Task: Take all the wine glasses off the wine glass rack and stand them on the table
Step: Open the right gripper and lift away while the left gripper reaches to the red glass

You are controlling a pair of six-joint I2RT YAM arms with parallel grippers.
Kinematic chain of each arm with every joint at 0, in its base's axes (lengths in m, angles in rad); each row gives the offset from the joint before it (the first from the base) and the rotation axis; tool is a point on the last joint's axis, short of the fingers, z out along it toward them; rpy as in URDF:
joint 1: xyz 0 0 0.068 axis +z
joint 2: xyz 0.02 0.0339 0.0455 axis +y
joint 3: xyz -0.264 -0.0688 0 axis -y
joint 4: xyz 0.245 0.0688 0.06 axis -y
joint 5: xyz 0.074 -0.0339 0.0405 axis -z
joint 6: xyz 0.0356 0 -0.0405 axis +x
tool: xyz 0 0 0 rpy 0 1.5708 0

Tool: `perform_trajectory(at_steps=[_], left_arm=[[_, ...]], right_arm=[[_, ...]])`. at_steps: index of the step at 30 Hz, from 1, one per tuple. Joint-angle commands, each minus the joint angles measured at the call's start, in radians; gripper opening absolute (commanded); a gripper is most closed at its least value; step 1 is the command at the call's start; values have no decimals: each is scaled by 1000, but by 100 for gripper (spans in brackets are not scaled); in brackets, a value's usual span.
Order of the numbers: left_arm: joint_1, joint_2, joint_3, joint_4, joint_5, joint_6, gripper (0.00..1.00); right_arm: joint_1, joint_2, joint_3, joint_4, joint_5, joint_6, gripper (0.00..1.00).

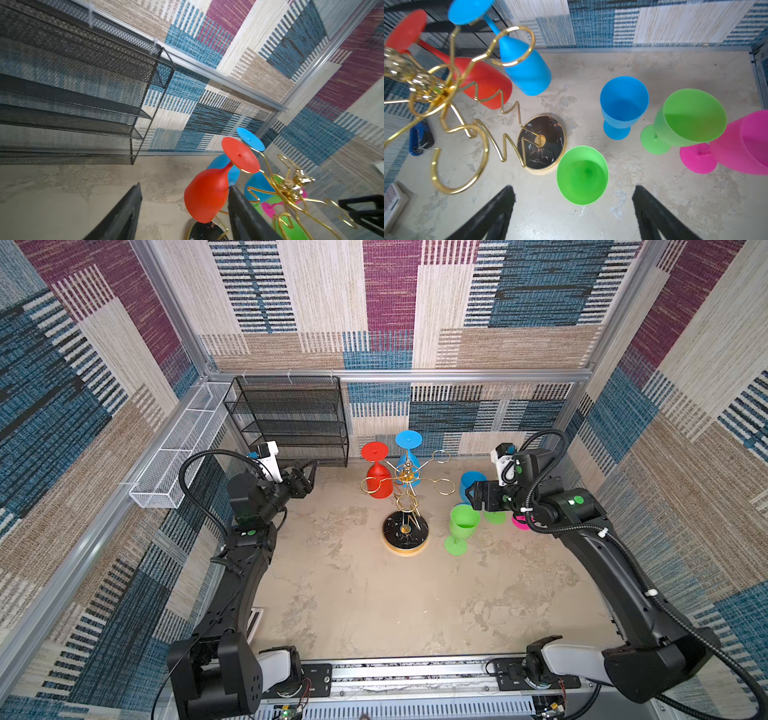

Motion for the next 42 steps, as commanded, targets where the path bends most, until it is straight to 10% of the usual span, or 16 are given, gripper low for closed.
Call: perform_trajectory(at_steps=[1,8,29,42], left_arm=[[4,68,60,-6,191,-185,66],[-22,199,180,-33,329,-322,62],[-186,474,639,-620,222,-34,57],[-228,552,734,-644,211,-30,50]], right_arm=[[-3,-56,-59,242,-62,34,96],[-5,-96,-150,410,-67,52,100],[-6,-99,-204,459,-82,23,99],[-6,-95,-216,466,-88,13,99]])
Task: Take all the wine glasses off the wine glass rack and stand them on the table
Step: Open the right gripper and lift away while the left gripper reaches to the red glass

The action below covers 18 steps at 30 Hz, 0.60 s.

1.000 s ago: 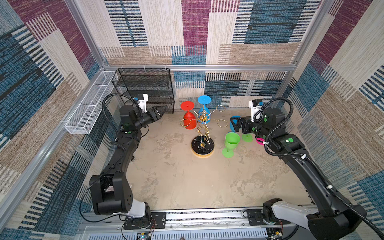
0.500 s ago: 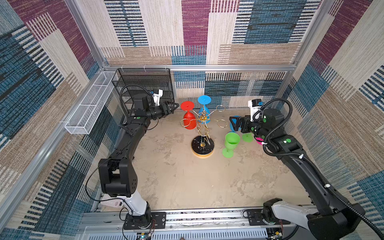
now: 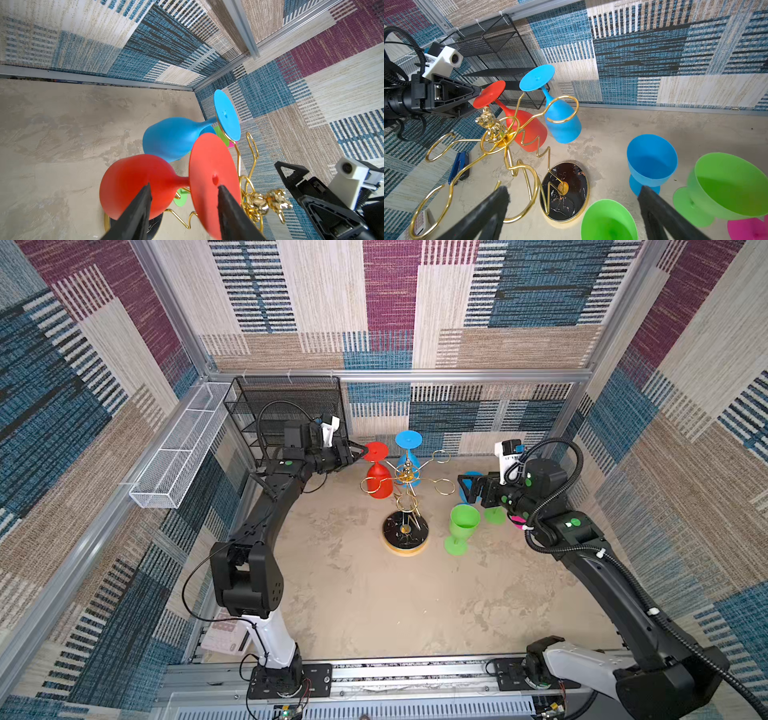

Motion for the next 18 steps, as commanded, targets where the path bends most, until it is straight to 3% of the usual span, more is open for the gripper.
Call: perform_trajectory(at_steps=[1,10,18], left_arm=[[-7,7,16,-14,-3,39,49],[-12,11,31,-32,-2,46,31],[-12,5,57,-81,-12,71,21]], right_arm=[[0,0,0,36,-6,-12,99],[0,8,-1,40,-11,-14,99],[1,9,1,42,-16,-14,99]])
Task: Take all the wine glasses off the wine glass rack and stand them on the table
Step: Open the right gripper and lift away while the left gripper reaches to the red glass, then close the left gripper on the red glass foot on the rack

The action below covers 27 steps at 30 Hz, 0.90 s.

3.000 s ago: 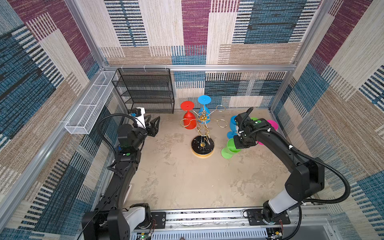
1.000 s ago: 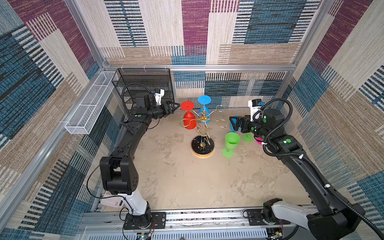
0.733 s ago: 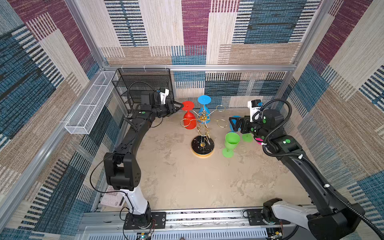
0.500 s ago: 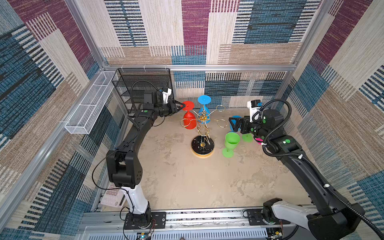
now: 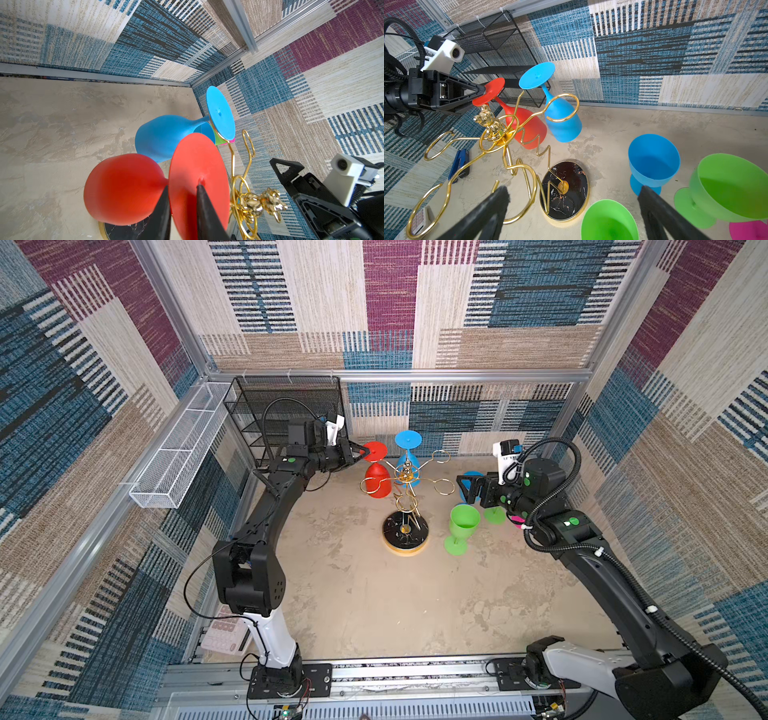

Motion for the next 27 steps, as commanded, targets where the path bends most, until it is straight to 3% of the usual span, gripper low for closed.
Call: perform_trajectory(at_steps=[1,27], left_arm=[[0,-5,13,-34,-13,65,19],[1,-47,21,-28,32,8,1]], right_arm=[[0,-1,1,39,-6,-7,99],[0,-28,-23,39,-11,1,99]])
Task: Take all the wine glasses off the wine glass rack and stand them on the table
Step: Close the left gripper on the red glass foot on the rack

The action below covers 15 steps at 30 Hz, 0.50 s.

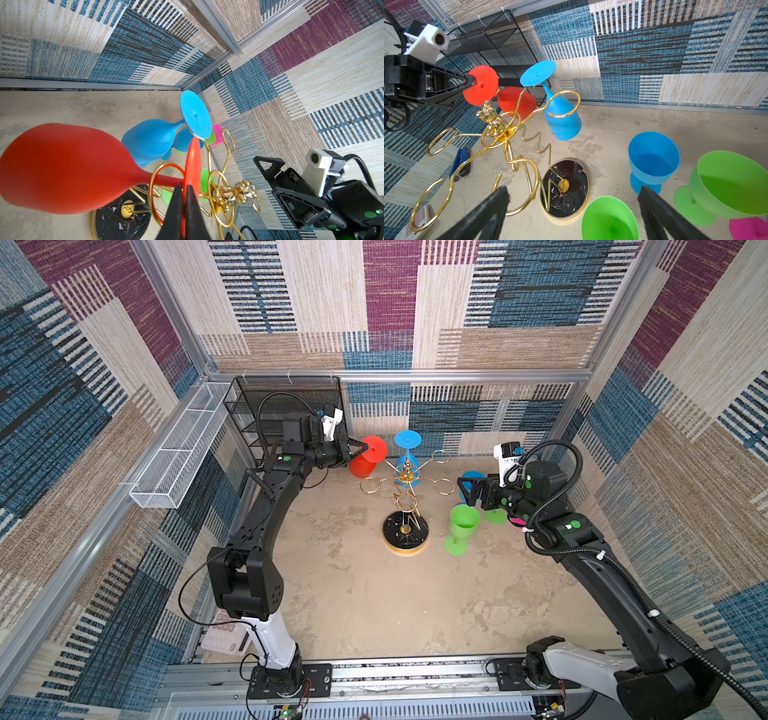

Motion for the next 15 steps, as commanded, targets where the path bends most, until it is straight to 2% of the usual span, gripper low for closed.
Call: perform_trajectory(at_steps=[1,6,15], left_arm=[[1,-14,-2,-23,4,11,0],[3,-23,-4,-3,31,-24,0],[28,-39,-59,189,144,-204,0]], right_arm=[[0,-7,-3,37,-9,0,99],[-1,-14,-6,37,-6,-1,99],[0,-23,-5,30,2,-2,99]])
